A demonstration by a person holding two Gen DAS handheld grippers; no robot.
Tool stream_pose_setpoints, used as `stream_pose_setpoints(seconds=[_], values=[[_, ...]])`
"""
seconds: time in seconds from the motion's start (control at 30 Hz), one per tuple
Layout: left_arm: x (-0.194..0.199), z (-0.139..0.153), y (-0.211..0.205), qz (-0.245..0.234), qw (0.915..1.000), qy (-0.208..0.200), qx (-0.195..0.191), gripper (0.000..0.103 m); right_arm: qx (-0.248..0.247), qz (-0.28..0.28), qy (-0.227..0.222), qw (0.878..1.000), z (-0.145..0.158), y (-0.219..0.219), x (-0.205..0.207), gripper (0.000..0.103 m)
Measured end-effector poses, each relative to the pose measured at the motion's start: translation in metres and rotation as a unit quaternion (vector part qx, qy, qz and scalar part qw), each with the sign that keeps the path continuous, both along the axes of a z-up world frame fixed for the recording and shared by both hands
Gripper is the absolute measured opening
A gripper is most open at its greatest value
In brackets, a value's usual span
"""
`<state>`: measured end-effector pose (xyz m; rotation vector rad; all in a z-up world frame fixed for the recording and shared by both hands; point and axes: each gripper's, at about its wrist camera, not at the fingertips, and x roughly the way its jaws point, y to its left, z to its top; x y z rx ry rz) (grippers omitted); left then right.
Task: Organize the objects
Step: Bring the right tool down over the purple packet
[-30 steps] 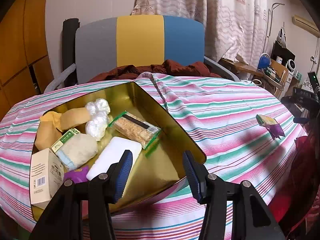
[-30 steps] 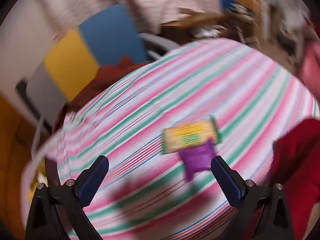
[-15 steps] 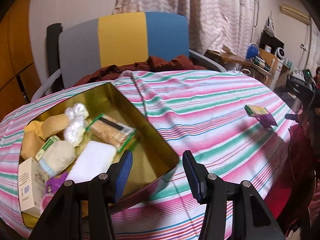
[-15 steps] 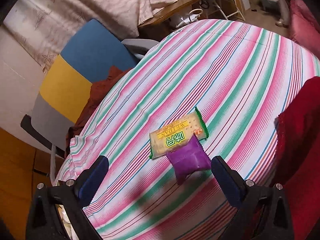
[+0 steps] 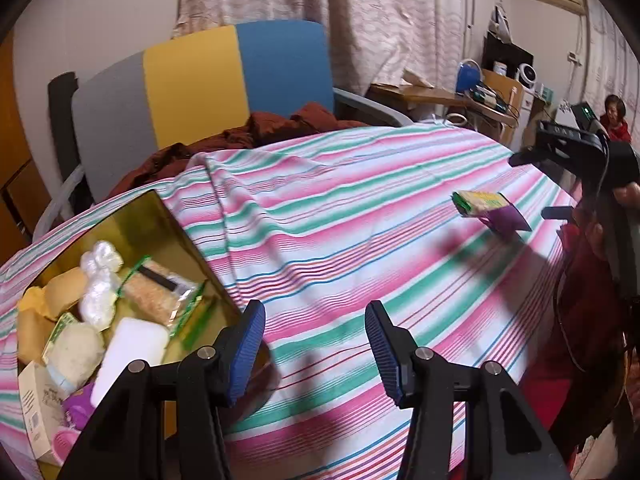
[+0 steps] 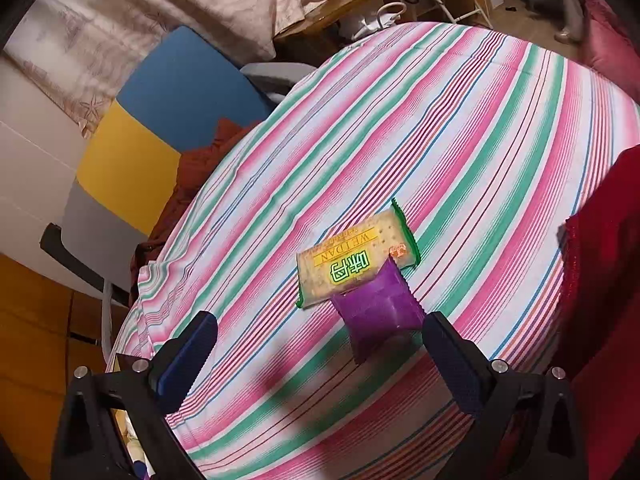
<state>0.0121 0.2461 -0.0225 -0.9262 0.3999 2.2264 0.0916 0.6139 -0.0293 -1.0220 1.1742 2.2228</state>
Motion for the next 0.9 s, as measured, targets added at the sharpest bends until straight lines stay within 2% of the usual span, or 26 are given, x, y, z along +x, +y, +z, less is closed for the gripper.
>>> stream_pose_setpoints(seconds=[0.27,0.37,0.47,0.57,0.7,0.77,0.8,0.9], values=[[0.008,-0.012,0.022,-0.033,0.9993,-0.016,-0.009,0.053,-0.015,-0.020,-0.012,1.000,-0.005,0.006,0.003,0.103],[0.010,-0.015,0.024,-0.042,0.9988,-0.023,-0.007,0.053,-0.020,-0.032,-0.039,0.999,-0.009,0.012,-0.001,0.103],[0.010,-0.018,0.023,-0.046,0.9985,-0.031,-0.005,0.053,0.004,-0.054,-0.073,0.996,-0.007,0.024,-0.009,0.103],[0.010,-0.021,0.021,-0.048,0.9981,-0.038,-0.004,0.053,0.020,-0.048,-0.089,0.995,-0.009,0.039,-0.023,0.103],[0.004,-0.026,0.019,-0.038,0.9980,-0.051,0.000,0.053,-0.006,-0.043,-0.111,0.993,-0.031,0.050,-0.037,0.103],[0.002,-0.027,0.019,-0.034,0.9980,-0.054,0.001,0.053,-0.016,-0.036,-0.101,0.994,-0.035,0.052,-0.040,0.103],[0.001,-0.027,0.018,-0.032,0.9980,-0.054,0.002,0.053,-0.007,-0.034,-0.092,0.995,-0.032,0.052,-0.041,0.103],[0.000,-0.030,0.019,-0.031,0.9978,-0.059,0.002,0.053,0.029,-0.021,-0.122,0.992,-0.032,0.052,-0.052,0.103]])
